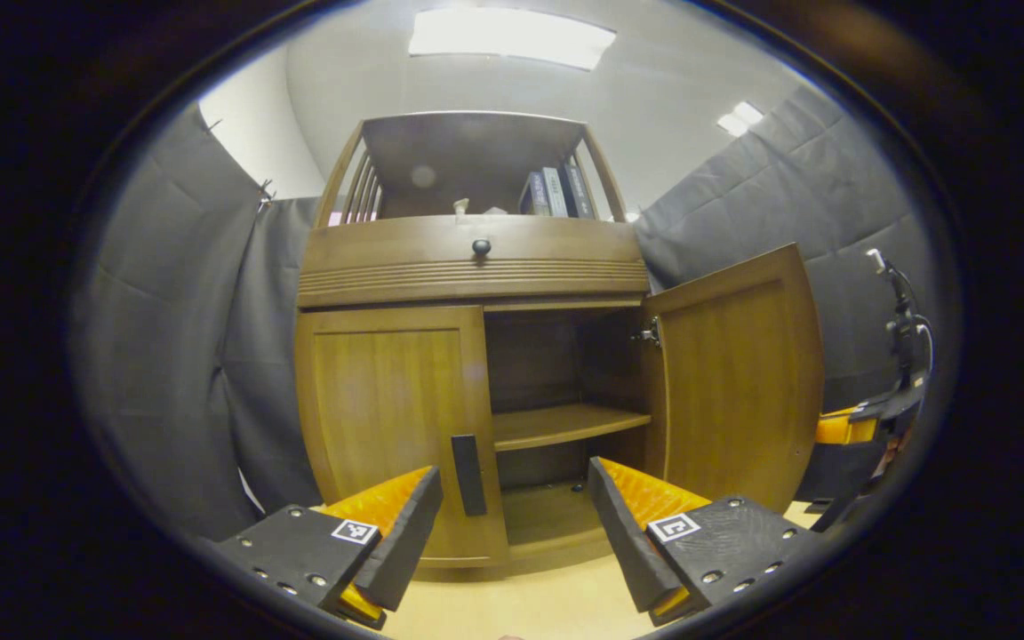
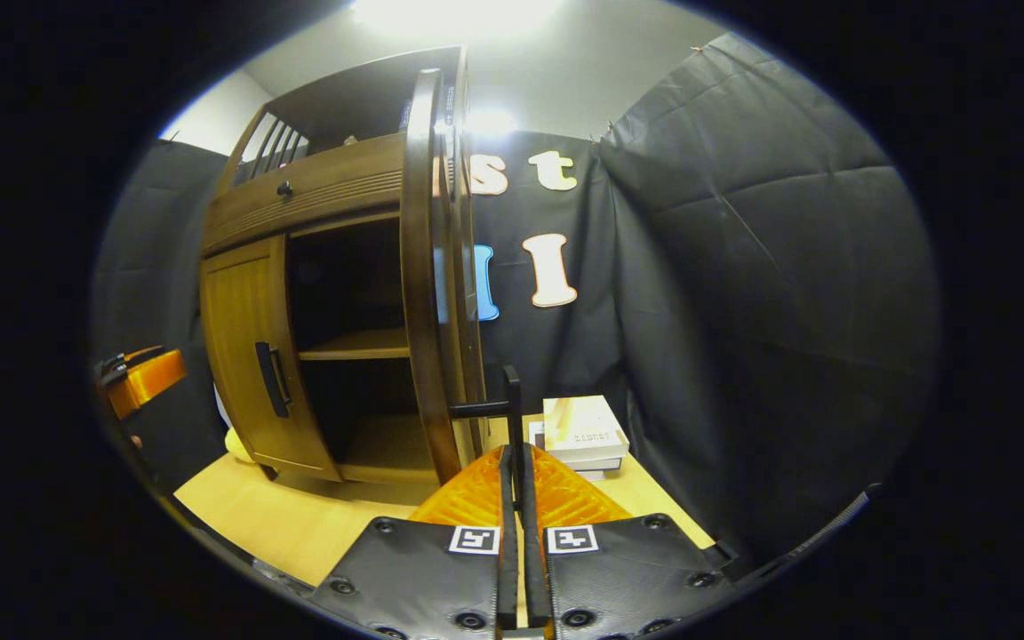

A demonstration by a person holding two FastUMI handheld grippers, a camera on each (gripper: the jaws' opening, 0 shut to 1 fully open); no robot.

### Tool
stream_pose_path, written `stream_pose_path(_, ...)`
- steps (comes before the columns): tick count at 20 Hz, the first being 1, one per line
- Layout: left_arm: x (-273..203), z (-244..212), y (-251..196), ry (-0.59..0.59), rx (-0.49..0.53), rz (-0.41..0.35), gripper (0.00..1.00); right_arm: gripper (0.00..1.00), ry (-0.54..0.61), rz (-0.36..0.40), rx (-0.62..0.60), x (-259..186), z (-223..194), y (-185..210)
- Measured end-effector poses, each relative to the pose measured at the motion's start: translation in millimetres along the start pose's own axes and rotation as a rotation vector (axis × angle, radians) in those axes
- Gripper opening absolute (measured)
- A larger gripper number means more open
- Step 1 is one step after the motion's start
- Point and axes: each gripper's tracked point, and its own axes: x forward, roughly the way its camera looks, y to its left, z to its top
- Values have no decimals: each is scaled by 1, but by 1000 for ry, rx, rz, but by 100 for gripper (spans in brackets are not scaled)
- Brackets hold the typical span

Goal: Open the right door of the double-door shoe cabinet with the right hand, and open the left door with the left hand.

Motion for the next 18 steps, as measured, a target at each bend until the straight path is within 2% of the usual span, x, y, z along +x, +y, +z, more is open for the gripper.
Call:
stream_pose_path(5, -1, -6, 5, 3, 24, 23, 93, 1, -37, -63, -65, -28, 12, -7)
stream_pose_path(10, 1, -11, 8, 10, 30, 31, 94, 95, -113, -107, -70, -59, 26, -4)
stream_pose_path(12, 2, -15, 11, 18, 41, 41, 95, 92, -141, -107, -61, -72, 29, 2)
stream_pose_path(13, 2, -17, 11, 26, 40, 45, 95, 96, -151, -109, -56, -77, 32, 6)
stream_pose_path(16, 2, -20, 15, 43, 37, 59, 95, 96, -159, -116, -55, -88, 32, 10)
stream_pose_path(17, 3, -20, 16, 44, 38, 62, 95, 92, -157, -120, -58, -92, 31, 10)
stream_pose_path(18, 3, -22, 17, 48, 40, 65, 95, 96, -154, -125, -60, -93, 31, 11)
